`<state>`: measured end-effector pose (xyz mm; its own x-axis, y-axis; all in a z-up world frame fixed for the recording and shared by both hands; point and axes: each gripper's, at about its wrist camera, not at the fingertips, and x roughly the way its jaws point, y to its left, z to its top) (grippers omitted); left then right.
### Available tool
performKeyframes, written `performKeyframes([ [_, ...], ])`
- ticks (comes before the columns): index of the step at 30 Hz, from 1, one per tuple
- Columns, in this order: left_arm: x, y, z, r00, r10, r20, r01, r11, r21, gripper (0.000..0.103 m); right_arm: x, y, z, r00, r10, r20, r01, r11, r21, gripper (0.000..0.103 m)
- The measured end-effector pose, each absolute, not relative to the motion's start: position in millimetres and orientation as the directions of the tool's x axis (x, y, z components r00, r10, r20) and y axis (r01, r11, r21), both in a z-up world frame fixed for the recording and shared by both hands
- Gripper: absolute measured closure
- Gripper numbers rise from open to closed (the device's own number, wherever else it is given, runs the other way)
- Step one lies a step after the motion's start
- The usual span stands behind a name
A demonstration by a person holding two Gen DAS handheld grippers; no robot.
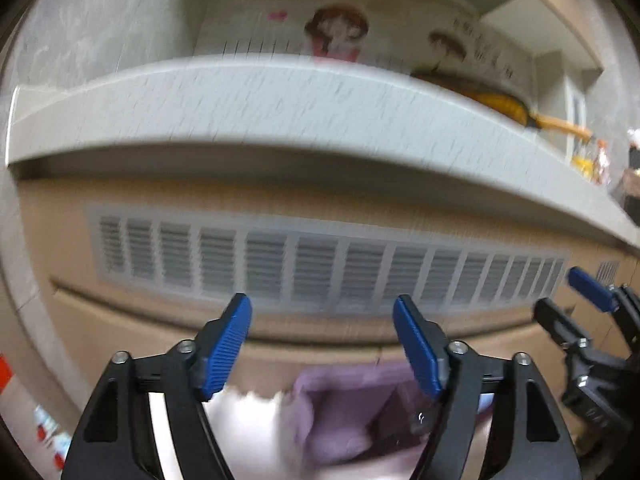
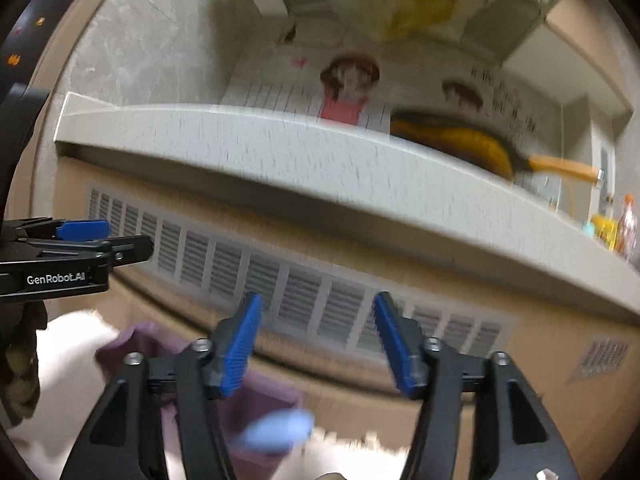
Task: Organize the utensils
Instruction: 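Grasp the white plastic spoon with the right gripper and lift it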
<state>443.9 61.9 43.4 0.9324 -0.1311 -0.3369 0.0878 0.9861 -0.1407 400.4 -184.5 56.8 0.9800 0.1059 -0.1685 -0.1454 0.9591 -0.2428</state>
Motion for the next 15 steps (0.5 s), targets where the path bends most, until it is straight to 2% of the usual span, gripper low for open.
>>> performKeyframes([
  [3,442.1,74.3,23.9,0.883,-0.157,-0.441,0.067,0.975,-0.214,0.026,413.1,-199.6,43.7,0.924,0.141,-0.355,-0.194,0.974,-0.119,0.039],
  [5,437.6,85.7,6.2,0.842,-0.219,-0.492,0.063,0.947,-0.315,0.026,422.4,-211.8,25.9,0.87,0.181,-0.459,-0.204,0.979,-0.002,0.038],
  [8,425.7,97.2,-18.3,0.791,-0.35,-0.503,0.114,0.89,-0.441,0.026,426.3,-227.9,-8.3,0.789,0.264,-0.554,-0.22,0.965,0.146,0.036],
  [11,412.9,92.1,-33.3,0.764,-0.364,-0.532,0.15,0.903,-0.403,0.026,419.3,-228.1,-36.3,0.751,0.28,-0.598,-0.248,0.959,0.138,0.036],
  [15,394.8,79.1,-43.7,0.692,-0.366,-0.622,0.173,0.921,-0.35,0.026,397.6,-219.9,-53.5,0.7,0.295,-0.65,-0.309,0.946,0.096,0.035],
])
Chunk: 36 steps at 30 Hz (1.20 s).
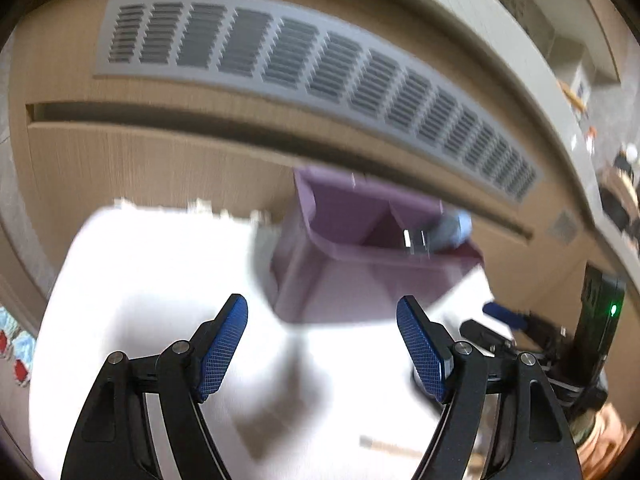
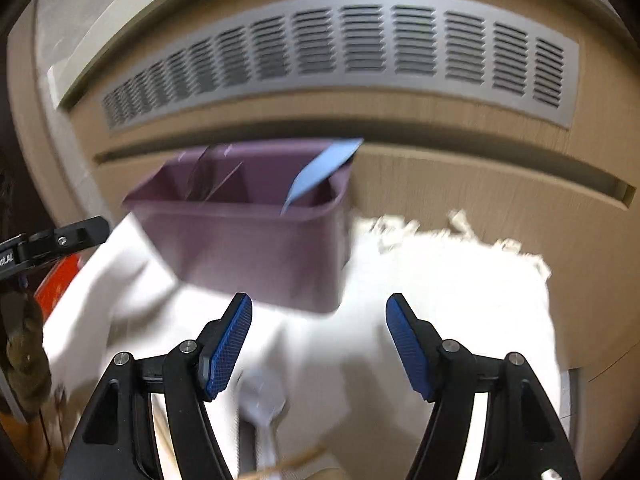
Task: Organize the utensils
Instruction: 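Grasp the white plastic spoon with the right gripper and lift it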
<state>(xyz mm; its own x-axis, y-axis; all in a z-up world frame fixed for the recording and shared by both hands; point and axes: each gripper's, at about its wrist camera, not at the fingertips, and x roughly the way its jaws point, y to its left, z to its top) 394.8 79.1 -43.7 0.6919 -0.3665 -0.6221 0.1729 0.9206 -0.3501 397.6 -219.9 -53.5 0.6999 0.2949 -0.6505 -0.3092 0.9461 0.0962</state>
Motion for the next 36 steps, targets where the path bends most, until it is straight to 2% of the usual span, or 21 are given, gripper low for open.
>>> performKeyframes([
  [4,365.8,62.2,-51.9,0.622,-0.349,-0.701,0.238,0.937,-0.256,0.023,369.4,-205.5,-62.4,0.653,0.289,-0.7,-0.385,0.923,0.022,0.024],
  [6,345.9,53.4,-58.5,0.591,-0.331,-0.736,0.275,0.94,-0.202,0.023,358.1,-194.2,-67.2,0.623,0.279,-0.73,-0.433,0.901,-0.024,0.023],
  [8,331.9,49.6,-61.3,0.586,-0.304,-0.751,0.291,0.944,-0.155,0.023,352.2,-186.0,-71.8,0.613,0.254,-0.748,-0.456,0.887,-0.072,0.02],
  [10,316.3,49.7,-60.5,0.595,-0.266,-0.758,0.288,0.952,-0.108,0.023,351.0,-179.6,-77.0,0.612,0.225,-0.758,-0.461,0.881,-0.11,0.013],
  [14,289.3,68.7,-58.2,0.602,-0.246,-0.76,0.249,0.962,-0.115,0.022,366.7,-177.3,-80.9,0.581,0.242,-0.777,-0.449,0.892,-0.058,0.013],
  [15,284.9,73.3,-57.8,0.604,-0.242,-0.759,0.24,0.964,-0.116,0.021,373.3,-178.3,-80.9,0.57,0.25,-0.783,-0.441,0.897,-0.035,0.018],
  [16,280.2,79.2,-56.4,0.607,-0.237,-0.759,0.23,0.966,-0.118,0.021,379.1,-178.7,-82.2,0.559,0.256,-0.789,-0.433,0.901,-0.015,0.036],
  [18,272.1,88.1,-55.4,0.606,-0.235,-0.76,0.215,0.968,-0.129,0.021,388.5,-175.3,-88.5,0.525,0.252,-0.813,-0.432,0.902,0.0,0.059],
  [21,264.9,94.6,-57.0,0.586,-0.261,-0.767,0.21,0.963,-0.168,0.02,386.0,-168.3,-93.7,0.526,0.225,-0.82,-0.437,0.899,-0.034,0.065],
  [22,264.3,94.4,-58.5,0.576,-0.274,-0.771,0.212,0.96,-0.183,0.02,382.9,-165.9,-93.1,0.527,0.222,-0.82,-0.445,0.895,-0.043,0.072],
  [25,268.3,83.4,-61.0,0.526,-0.331,-0.783,0.224,0.942,-0.248,0.02,373.9,-165.2,-85.2,0.523,0.242,-0.817,-0.45,0.893,-0.024,0.072],
  [28,274.6,65.6,-61.7,0.476,-0.406,-0.78,0.249,0.913,-0.323,0.02,358.7,-173.7,-62.8,0.574,0.262,-0.776,-0.444,0.896,-0.026,0.072],
  [36,269.4,23.1,-63.6,0.391,-0.45,-0.803,0.335,0.882,-0.332,0.02,307.8,-219.9,1.0,0.729,0.258,-0.634,-0.369,0.928,-0.047,0.072],
])
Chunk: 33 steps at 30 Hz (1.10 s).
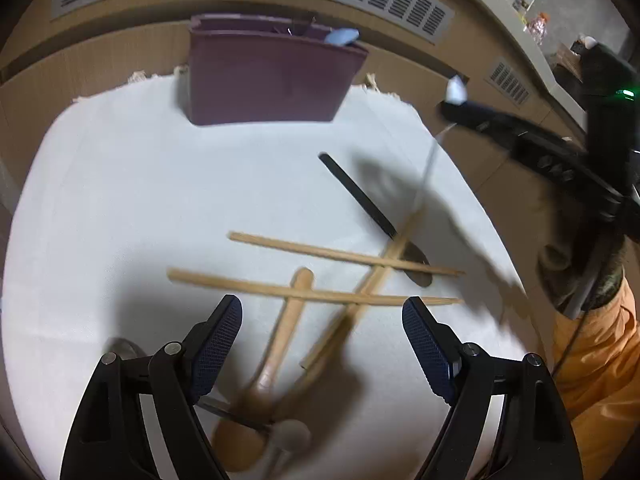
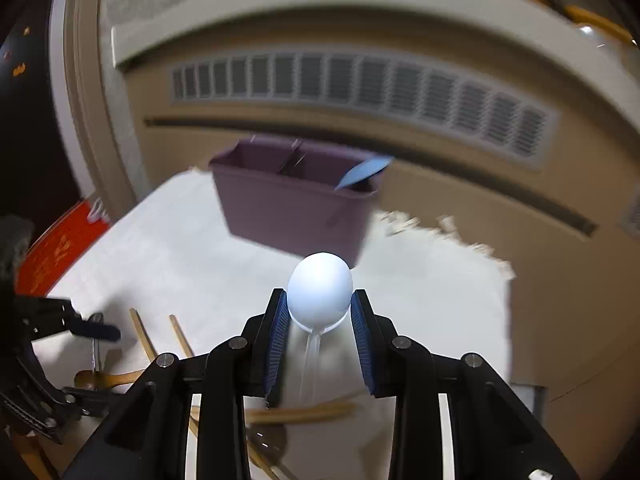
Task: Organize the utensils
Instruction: 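Grasp the white plastic spoon with the right gripper and lift it, then grasp a wooden chopstick with the left gripper while the right gripper holds the white spoon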
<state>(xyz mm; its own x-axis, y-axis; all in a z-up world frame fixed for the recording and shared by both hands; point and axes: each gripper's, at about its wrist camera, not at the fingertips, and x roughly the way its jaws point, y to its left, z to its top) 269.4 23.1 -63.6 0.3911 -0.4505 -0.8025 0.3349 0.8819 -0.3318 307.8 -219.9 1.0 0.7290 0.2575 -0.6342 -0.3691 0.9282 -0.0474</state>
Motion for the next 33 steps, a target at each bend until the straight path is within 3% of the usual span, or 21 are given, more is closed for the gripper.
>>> performKeyframes([
  [6,285.6,36.6,-74.8,0.336,-0.454,-0.825,0.186,0.891,-0.414,0.022,283.0,-244.0,14.4,0.794,0.214,-0.569,-0.31,0.948,-0.076,0.073],
  [10,303.2,46.0,-90.8,0.305,-0.417,-0.856,0.054,0.905,-0.422,0.033,267.2,-247.4,8.7,0.804,0.213,-0.555,-0.304,0.949,-0.077,0.073],
  [16,326.6,35.3,-87.4,0.363,-0.316,-0.877,0.008,0.942,-0.336,0.036,261.7,-247.2,-3.5,0.807,0.21,-0.551,-0.3,0.951,-0.077,0.073],
  [18,332.3,28.6,-87.8,0.388,-0.258,-0.885,0.01,0.961,-0.276,0.043,258.7,-246.8,-4.3,0.811,0.208,-0.546,-0.299,0.951,-0.081,0.073],
  [23,332.5,17.4,-88.7,0.484,-0.111,-0.868,0.06,0.994,-0.094,0.082,250.5,-251.3,-3.9,0.819,0.211,-0.533,-0.292,0.954,-0.072,0.073],
  [25,328.9,21.6,-89.1,0.512,-0.104,-0.853,0.069,0.994,-0.079,0.091,246.6,-253.1,-3.1,0.821,0.214,-0.529,-0.29,0.955,-0.063,0.074],
  [33,289.0,21.7,-52.3,0.622,-0.149,-0.769,0.157,0.985,-0.064,0.095,235.2,-258.3,4.6,0.811,0.262,-0.524,-0.314,0.949,-0.011,0.075],
])
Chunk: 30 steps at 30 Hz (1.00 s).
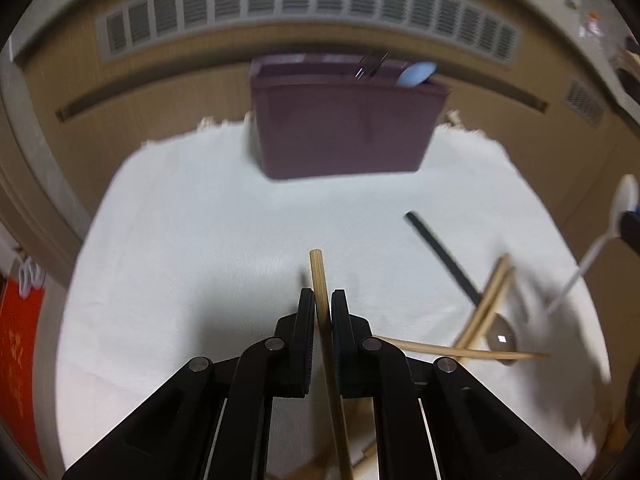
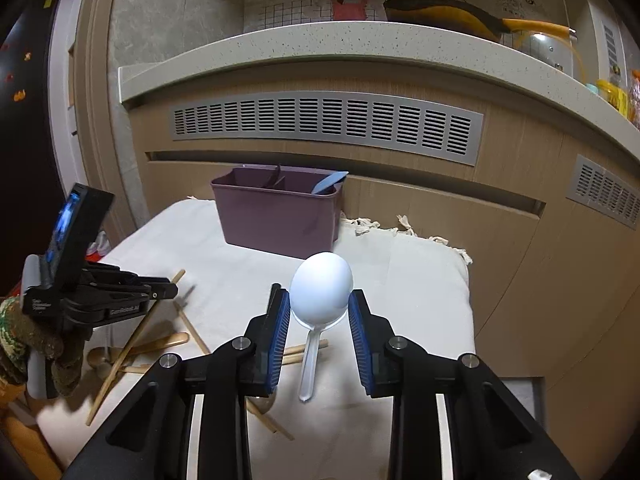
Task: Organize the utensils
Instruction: 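Grasp a wooden chopstick with the left gripper while the right gripper holds the white spoon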
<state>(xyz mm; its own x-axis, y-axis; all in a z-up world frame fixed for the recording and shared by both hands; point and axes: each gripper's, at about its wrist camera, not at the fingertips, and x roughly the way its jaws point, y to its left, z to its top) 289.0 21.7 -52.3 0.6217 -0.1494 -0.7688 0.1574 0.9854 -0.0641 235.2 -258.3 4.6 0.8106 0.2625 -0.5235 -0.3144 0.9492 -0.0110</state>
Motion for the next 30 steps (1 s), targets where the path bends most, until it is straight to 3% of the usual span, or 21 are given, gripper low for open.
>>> performKeyframes([
  [8,249.7,19.8,11.6,0.721,-0.243,-0.649,0.225,0.968,-0.113,0.096,219.8,-255.5,31.5,0.817,0.299,-0.493,-0.338,0.941,0.011,0.075],
  [17,217.4,22.2,98.7,0.857,-0.29,-0.426,0.265,0.957,-0.119,0.096,195.3,-242.5,84.1,0.858,0.301,-0.415,-0.341,0.94,-0.025,0.076],
  [30,251.1,24.7,254.8,0.969,-0.242,-0.051,0.241,0.97,-0.018,0.096,245.1,-231.3,245.6,0.963,0.232,-0.139,-0.244,0.967,-0.075,0.076],
])
